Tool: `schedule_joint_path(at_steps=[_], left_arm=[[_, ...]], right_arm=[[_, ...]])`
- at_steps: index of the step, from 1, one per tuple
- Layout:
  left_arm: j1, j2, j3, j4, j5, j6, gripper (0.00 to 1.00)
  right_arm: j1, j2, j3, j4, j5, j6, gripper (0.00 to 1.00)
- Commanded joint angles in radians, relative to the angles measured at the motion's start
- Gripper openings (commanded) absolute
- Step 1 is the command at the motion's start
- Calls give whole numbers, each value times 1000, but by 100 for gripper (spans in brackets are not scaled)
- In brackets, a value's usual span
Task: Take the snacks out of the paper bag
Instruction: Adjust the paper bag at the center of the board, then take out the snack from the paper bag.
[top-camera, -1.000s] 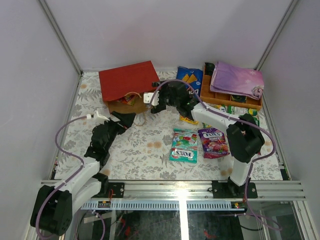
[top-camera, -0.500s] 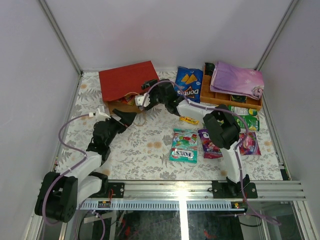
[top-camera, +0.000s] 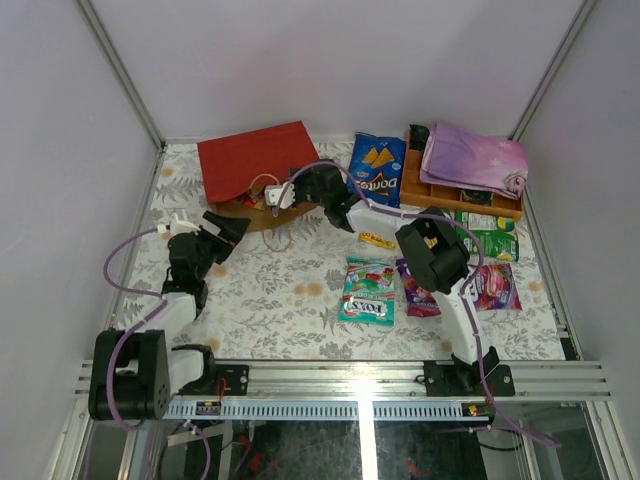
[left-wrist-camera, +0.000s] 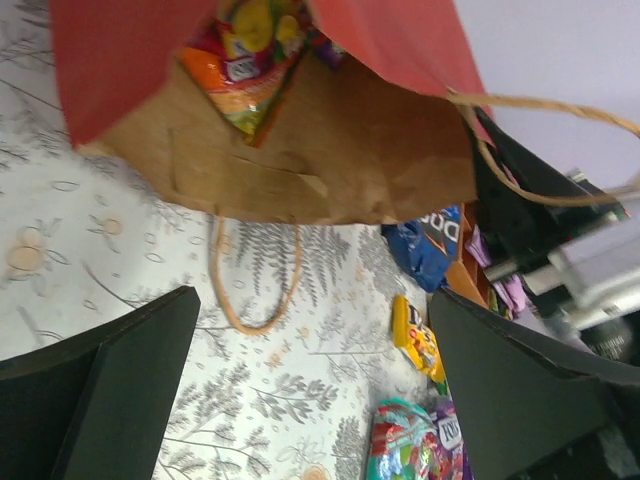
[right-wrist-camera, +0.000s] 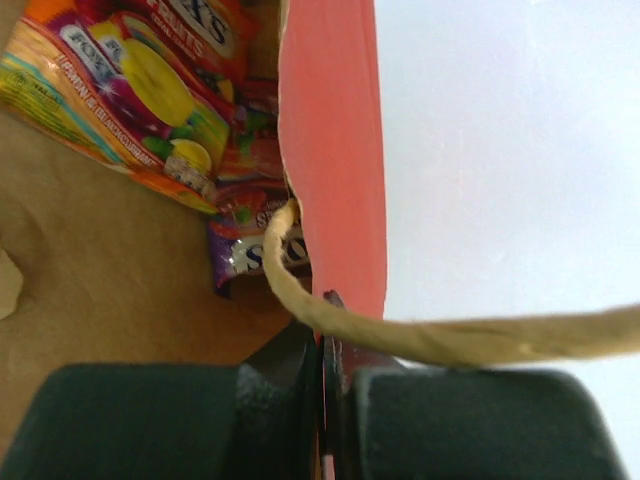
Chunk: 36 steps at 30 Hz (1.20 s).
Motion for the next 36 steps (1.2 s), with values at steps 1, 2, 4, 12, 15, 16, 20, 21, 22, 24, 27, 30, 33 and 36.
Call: schedule_joint_path(at_steps=[1,2,4,12,15,16,20,21,22,24,27,30,33,36], left_arm=[[87,118,71,96,143,-14,100],[103,165,88,103,164,-16,100],[138,229,115,127,201,-26,100],[166,322,249,68,210,25,100],[174,314,298,-1,183,65,100],[182,308,301,-11,183,68,100],[234,269,290,-45,181,65,100],[249,263,283,-56,182,55,100],[265,261,274,-60,187,40,100],[283,275,257,-42,217,3,100],[278,340,234,76,293,-65,95],[244,407,215,205,338,-132,89],[183,439,250,196,309,-116,84],[137,466,293,167,276,-98,81]], right_arm=[[34,-47,-30,174,158,90,0],[44,-53,-23,179,208,141,0],[69,-56,-5,149,319,232,0],[172,58,272,54,875,352,0],[193,130,451,-123,1035,439,0],[197,142,495,-181,1063,480,0],[210,134,538,-304,1099,610,0],[212,124,537,-327,1101,641,0],[213,117,539,-351,1099,673,0],[216,103,538,-392,1089,721,0],[222,97,543,-446,1060,768,0],[226,117,591,-530,1053,823,0],[230,129,617,-588,1049,882,0],[231,126,621,-630,1031,947,0]])
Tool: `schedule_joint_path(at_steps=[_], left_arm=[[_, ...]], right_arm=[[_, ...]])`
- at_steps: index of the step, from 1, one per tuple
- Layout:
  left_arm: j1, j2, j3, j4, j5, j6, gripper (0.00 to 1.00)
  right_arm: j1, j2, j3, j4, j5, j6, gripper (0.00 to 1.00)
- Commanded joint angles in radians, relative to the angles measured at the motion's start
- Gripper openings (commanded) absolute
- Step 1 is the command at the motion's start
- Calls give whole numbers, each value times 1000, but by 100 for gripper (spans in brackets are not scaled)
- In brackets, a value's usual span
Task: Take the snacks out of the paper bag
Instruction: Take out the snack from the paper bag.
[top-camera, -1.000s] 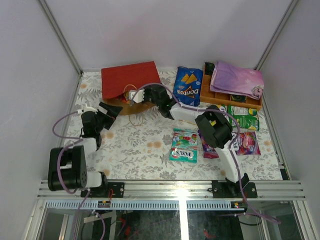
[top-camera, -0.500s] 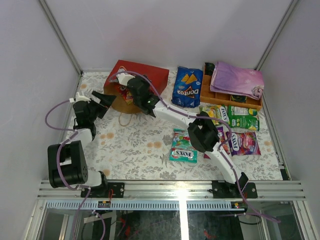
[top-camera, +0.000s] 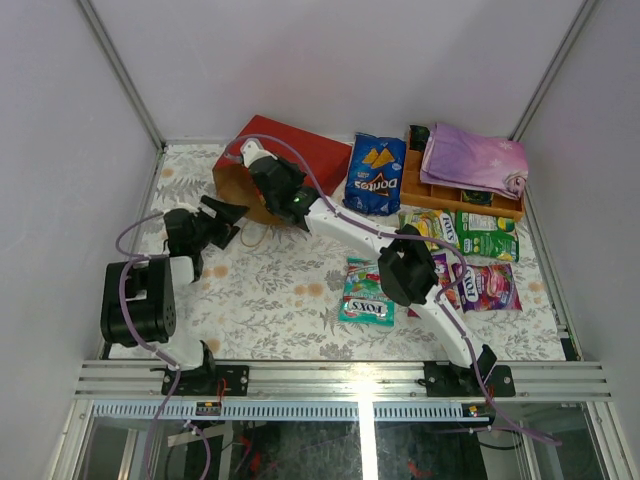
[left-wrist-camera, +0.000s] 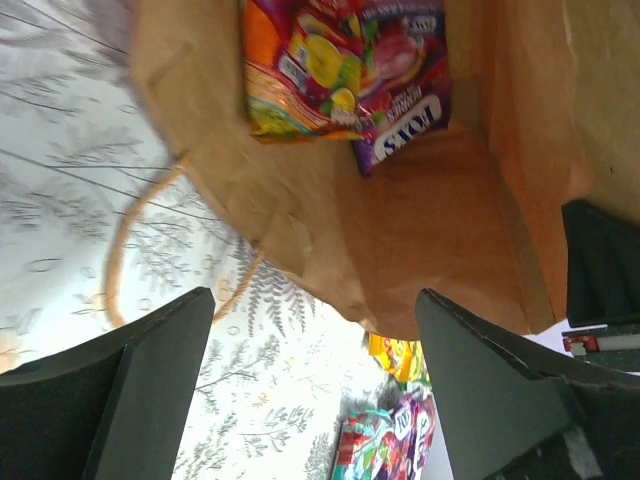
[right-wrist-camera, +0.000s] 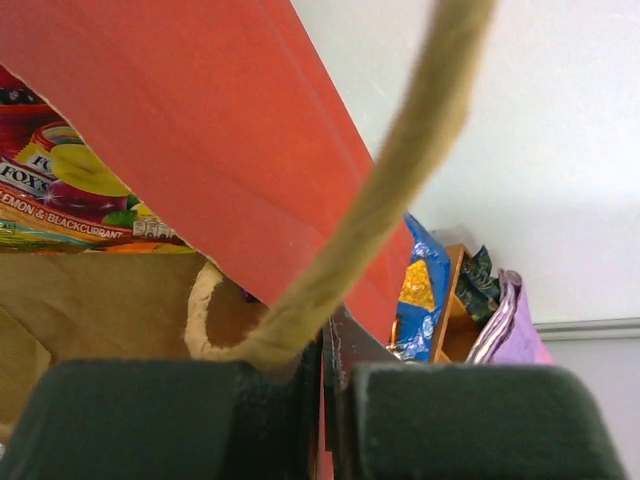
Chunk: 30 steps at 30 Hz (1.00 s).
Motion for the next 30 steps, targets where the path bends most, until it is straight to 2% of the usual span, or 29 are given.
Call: schedule_joint_path(at_steps=[1,7,9,12,18,24,30], left_arm=[[-62,31,73,81,-9,-2,80],[-113,103,154,59,-76,35,73],[-130,162,211,15,-95,64,69],[-149,244,254,37,-101,57,65],[-185,344,302,17,-219,95,60],[-204,395,354,-12,-285,126,56],[-232,414,416,-119,-399,166,54]], right_arm=[[10,-31,53,-97,8,152,0],[9,-58,41,-120,-41,223,0],[9,-68,35,-115,-52,237,0],[9,-77,20,-104,-59,250,0],[9,-97,-15,-94,-86,267,0],[10,-110,-44,-79,-123,289,0],[9,-123,-65,-66,-132,294,0]])
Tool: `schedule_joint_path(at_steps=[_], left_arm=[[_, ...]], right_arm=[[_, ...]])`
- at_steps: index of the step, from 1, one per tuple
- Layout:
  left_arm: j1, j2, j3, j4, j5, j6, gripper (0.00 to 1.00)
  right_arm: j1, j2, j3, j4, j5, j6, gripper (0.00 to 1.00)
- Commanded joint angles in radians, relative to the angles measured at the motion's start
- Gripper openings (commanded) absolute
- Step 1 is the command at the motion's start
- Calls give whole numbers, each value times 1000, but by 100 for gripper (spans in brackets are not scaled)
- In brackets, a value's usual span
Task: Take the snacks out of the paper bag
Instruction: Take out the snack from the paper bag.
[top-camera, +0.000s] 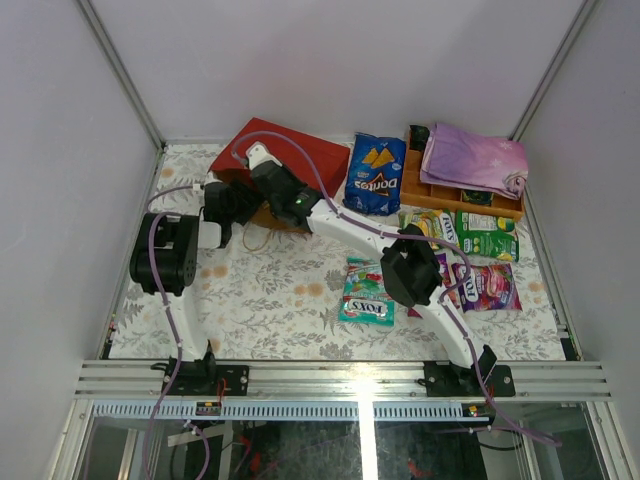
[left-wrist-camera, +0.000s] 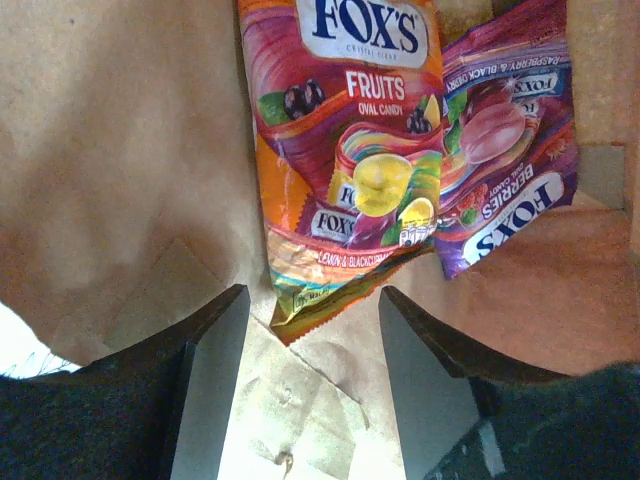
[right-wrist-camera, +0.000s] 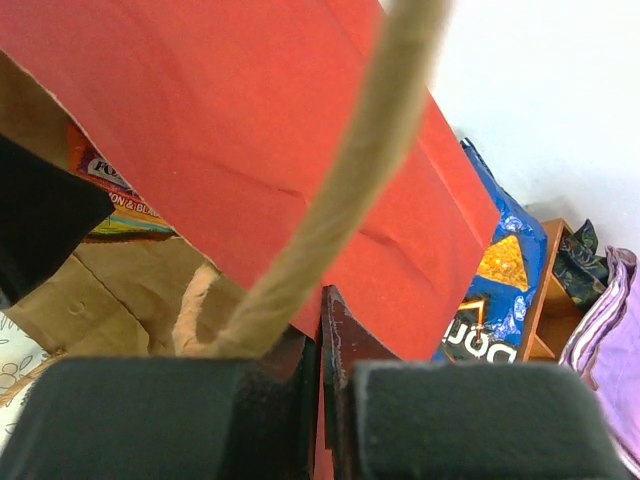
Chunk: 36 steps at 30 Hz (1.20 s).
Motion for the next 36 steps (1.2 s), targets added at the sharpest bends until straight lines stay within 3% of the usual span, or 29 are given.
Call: schedule_joint_path(at_steps=[1,9,15,20,25,32,36], left_arm=[[-29,14,56,-62,-129,56,54],[-66,89,125,-98,-158,38,52],[-76,118,147,-82,-150,21,39],[-79,84,131,-74,-146,29,22],[-79,-1,53,-46,-144,54,0],[-79,-245,-179,-37,-120,88,0],[-79,-440,-300,-112,-97,118,0]], right_arm=[[7,-86,-15,38,-33,44,0],[9,-103,-43,51,-50,58,0],[8,-119,-75,81,-57,59,0],[8,-120,-84,92,-51,54,0],[8,-121,-84,98,-37,59,0],[6,-121,-85,105,-13,62,0],[1,-123,-88,108,-10,76,0]])
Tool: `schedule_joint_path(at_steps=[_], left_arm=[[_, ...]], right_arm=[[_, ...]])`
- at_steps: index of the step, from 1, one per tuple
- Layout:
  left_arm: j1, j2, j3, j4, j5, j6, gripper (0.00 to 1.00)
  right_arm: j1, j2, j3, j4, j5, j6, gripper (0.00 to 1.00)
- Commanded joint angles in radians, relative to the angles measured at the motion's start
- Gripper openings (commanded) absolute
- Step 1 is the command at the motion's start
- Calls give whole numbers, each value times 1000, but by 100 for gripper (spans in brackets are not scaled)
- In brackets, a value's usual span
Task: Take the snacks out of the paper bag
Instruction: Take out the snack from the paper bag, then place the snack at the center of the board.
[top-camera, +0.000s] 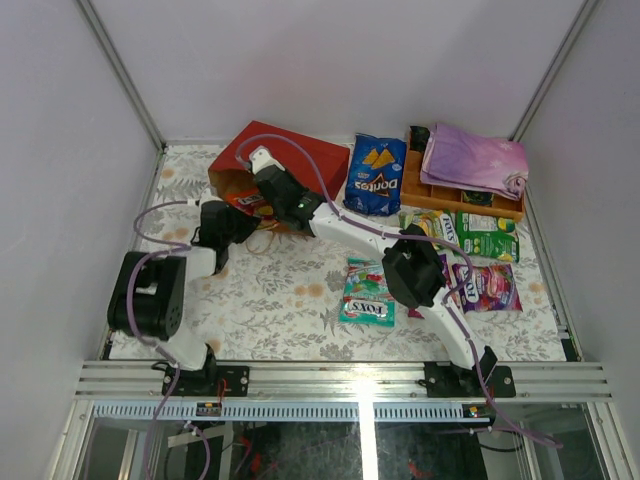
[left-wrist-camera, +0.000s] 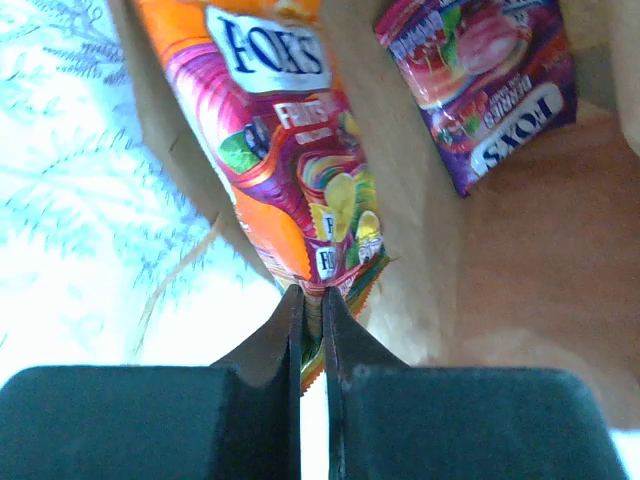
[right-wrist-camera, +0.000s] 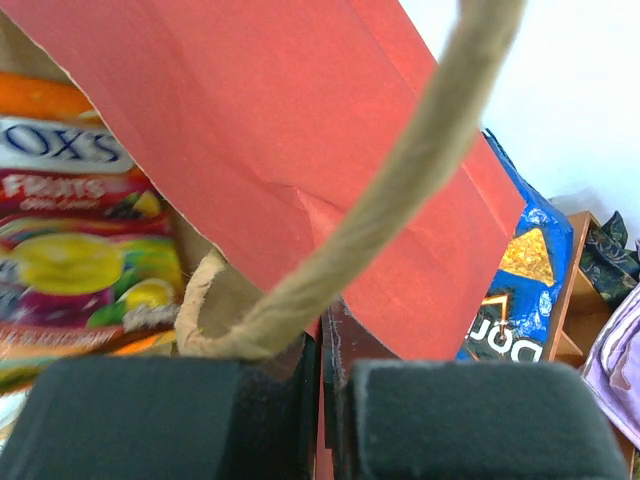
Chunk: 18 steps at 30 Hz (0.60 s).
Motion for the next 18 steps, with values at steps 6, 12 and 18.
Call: schedule_joint_path(at_steps=[6,12,18], left_arm=[[6,-489,-231,-270,-117,57,0],[209,-729,-362,-461,-115,-72,0],[387,-712,-317,-622,-240,-95,0]], right_arm=[[-7,-105,-18,63,12,61,0],[-10,-113,-27,61,4,69,0],[-14,-125,-48,69,2,69,0]])
